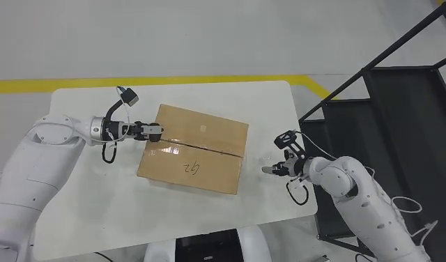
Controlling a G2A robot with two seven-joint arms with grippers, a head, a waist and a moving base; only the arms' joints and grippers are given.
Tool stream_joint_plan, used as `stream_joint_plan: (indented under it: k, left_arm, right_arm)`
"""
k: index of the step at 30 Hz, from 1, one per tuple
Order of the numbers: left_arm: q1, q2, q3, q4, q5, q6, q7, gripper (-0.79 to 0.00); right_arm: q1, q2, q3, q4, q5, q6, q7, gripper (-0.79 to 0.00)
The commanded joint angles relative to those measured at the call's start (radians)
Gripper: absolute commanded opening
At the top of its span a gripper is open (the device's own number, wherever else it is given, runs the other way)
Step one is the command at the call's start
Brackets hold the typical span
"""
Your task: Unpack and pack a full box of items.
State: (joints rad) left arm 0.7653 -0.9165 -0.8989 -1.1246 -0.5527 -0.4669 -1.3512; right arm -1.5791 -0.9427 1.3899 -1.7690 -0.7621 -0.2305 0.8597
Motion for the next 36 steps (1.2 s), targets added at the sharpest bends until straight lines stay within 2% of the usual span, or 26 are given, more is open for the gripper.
stream_joint_plan:
  k: [1, 7, 9, 11, 16, 24, 26, 27, 29, 32, 33, 36]
  left_arm:
    - [0.000, 0.000, 0.000, 0.000, 0.000, 0.000, 0.000, 0.000]
    - [0.000, 0.000, 0.000, 0.000, 0.000, 0.000, 0.000, 0.000]
    - [0.000, 0.000, 0.000, 0.000, 0.000, 0.000, 0.000, 0.000]
    - [0.000, 0.000, 0.000, 0.000, 0.000, 0.000, 0.000, 0.000]
    - [0.000, 0.000, 0.000, 0.000, 0.000, 0.000, 0.000, 0.000]
    - [0.000, 0.000, 0.000, 0.000, 0.000, 0.000, 0.000, 0.000]
    - [0.000, 0.000, 0.000, 0.000, 0.000, 0.000, 0.000, 0.000]
    - [0.000, 0.000, 0.000, 0.000, 0.000, 0.000, 0.000, 0.000]
    - [0.000, 0.000, 0.000, 0.000, 0.000, 0.000, 0.000, 0.000]
    - [0.000, 0.000, 0.000, 0.000, 0.000, 0.000, 0.000, 0.000]
    - [0.000, 0.000, 0.000, 0.000, 0.000, 0.000, 0.000, 0.000]
    - [0.000, 0.000, 0.000, 0.000, 0.000, 0.000, 0.000, 0.000]
  right_arm:
    - [0.029, -0.005, -0.040, 0.043, -0.052, 0.002, -0.037, 0.000]
    - [0.137, -0.027, -0.150, 0.174, -0.103, 0.006, -0.093, 0.000]
    - [0.167, -0.034, -0.173, 0.213, -0.106, 0.013, -0.108, -0.037]
    - [0.190, -0.041, -0.195, 0.240, -0.112, 0.020, -0.121, -0.037]
    - [0.226, -0.052, -0.229, 0.284, -0.127, 0.042, -0.132, -0.062]
    - [0.253, -0.064, -0.260, 0.320, -0.136, 0.069, -0.131, -0.157]
    - [0.257, -0.066, -0.264, 0.325, -0.141, 0.076, -0.130, -0.234]
    - [0.258, -0.067, -0.266, 0.325, -0.143, 0.079, -0.130, -0.413]
    - [0.258, -0.068, -0.269, 0.326, -0.152, 0.087, -0.125, -0.523]
    - [0.255, -0.069, -0.269, 0.325, -0.163, 0.098, -0.123, -0.763]
    - [0.253, -0.069, -0.269, 0.323, -0.166, 0.100, -0.123, -0.785]
    - [0.249, -0.070, -0.268, 0.319, -0.181, 0.112, -0.122, -0.785]
